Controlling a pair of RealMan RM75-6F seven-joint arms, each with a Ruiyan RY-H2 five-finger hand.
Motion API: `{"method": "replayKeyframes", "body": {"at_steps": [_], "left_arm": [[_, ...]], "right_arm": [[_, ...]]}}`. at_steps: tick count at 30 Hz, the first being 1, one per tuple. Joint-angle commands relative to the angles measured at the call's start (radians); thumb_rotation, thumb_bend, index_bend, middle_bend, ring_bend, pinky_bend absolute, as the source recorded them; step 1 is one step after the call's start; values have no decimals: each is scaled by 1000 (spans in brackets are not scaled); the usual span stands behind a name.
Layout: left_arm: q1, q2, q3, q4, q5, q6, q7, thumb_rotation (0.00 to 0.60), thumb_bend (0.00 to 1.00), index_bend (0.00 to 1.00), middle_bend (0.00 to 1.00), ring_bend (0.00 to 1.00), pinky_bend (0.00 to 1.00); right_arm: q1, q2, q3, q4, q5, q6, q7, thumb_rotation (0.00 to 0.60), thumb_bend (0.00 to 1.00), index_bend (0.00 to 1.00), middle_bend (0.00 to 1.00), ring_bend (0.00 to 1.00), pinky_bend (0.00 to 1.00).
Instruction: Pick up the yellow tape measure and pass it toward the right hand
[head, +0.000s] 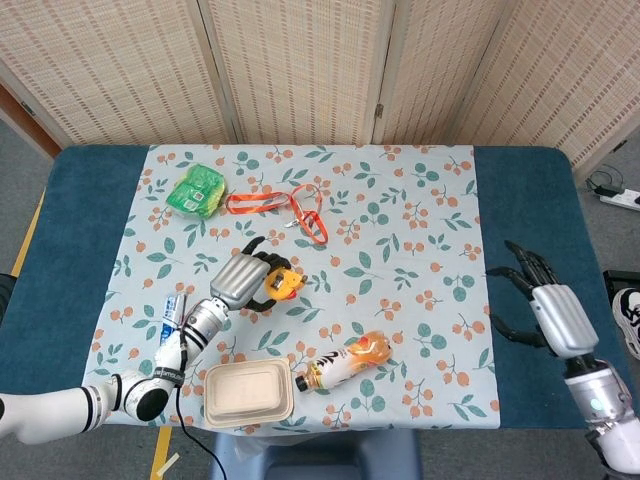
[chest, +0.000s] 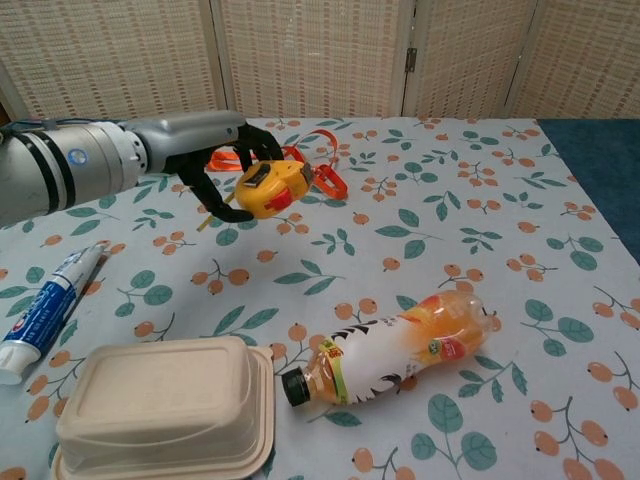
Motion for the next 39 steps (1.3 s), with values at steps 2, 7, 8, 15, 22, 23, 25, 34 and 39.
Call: {"method": "replayKeyframes", "body": {"at_steps": [2,7,8,15,22,23,25,34,39], "left_arm": [[-27,2,-43,-90,-74,46,82,600,342,451,466,351,33],[-49,-20,-62,-128,-125,82,136,600,342,452,470,353,34],[-54,-26,-64,-131,-135,88,146,600,342,452,470,354,34],[-77,-57,-82,-148,-179,123,173,600,343,455,475,356,22],[-96,-82,-85,-155,-202,136,184,600,343,456,478,358,13],[-98,-85,-86,-156,-204,136,183,600,343,456,478,358,12],[-101,-89,-87,-157,-212,136,182,600,343,456,478,358,10],[-116,-106,-86,-145,-227,136,177,600,343,456,478,358,5],[-121,-110,-86,-144,-238,138,174,600,343,456,478,358,4]], "right_arm": [[124,-50,65,-61,88,-134,-4,600,361,389,2,0,0],[213,-99,100,-76,171,-232,-32,600,362,426,6,0,0],[233,-111,107,-78,194,-252,-47,600,362,428,8,0,0],[337,-177,144,-57,338,-343,-126,600,362,430,10,0,0],[436,-207,167,-31,463,-427,-191,600,362,430,9,0,0],[447,-208,169,-29,477,-436,-199,600,362,430,9,0,0],[467,-212,171,-26,505,-449,-216,600,362,430,7,0,0],[525,-237,164,-15,594,-454,-271,600,362,430,7,0,0],[542,-246,152,-15,616,-456,-284,600,362,430,7,0,0]]}}
